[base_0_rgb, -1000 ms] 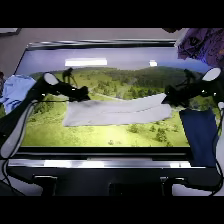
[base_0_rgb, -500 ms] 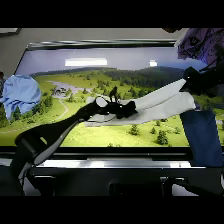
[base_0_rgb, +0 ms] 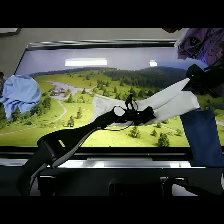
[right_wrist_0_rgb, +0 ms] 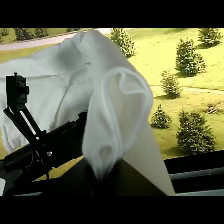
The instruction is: Fold the clothes and pants, and hang the long-sleeved shirts on hangers.
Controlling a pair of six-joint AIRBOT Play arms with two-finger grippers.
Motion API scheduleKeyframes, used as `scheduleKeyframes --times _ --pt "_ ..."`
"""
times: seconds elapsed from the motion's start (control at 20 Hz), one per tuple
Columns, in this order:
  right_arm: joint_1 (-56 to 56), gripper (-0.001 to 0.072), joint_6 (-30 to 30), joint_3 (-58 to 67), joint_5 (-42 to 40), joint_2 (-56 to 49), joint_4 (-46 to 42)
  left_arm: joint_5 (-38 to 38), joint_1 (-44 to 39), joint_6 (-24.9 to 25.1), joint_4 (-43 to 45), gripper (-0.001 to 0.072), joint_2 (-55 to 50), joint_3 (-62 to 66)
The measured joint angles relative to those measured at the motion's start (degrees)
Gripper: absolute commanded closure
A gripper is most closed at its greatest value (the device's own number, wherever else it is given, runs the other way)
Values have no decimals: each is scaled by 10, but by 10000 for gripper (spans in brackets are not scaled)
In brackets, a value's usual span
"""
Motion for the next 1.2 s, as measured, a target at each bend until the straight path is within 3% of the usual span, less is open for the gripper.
scheduleKeyframes --times 0.15,0.3,0.55,0.85,1.2 --pt "0 684 22 0 -5 0 0 -69 39 -14 66 695 17 7" --pt "2 684 62 0 -23 0 20 -170 108 -53 212 693 66 10" --pt "76 684 143 0 -88 -1 35 -311 254 -77 414 690 186 11" --pt "240 684 249 0 -196 -42 -14 -385 398 -72 480 689 301 11" --pt "370 684 320 0 -296 -131 -28 -430 469 -70 495 689 340 11"
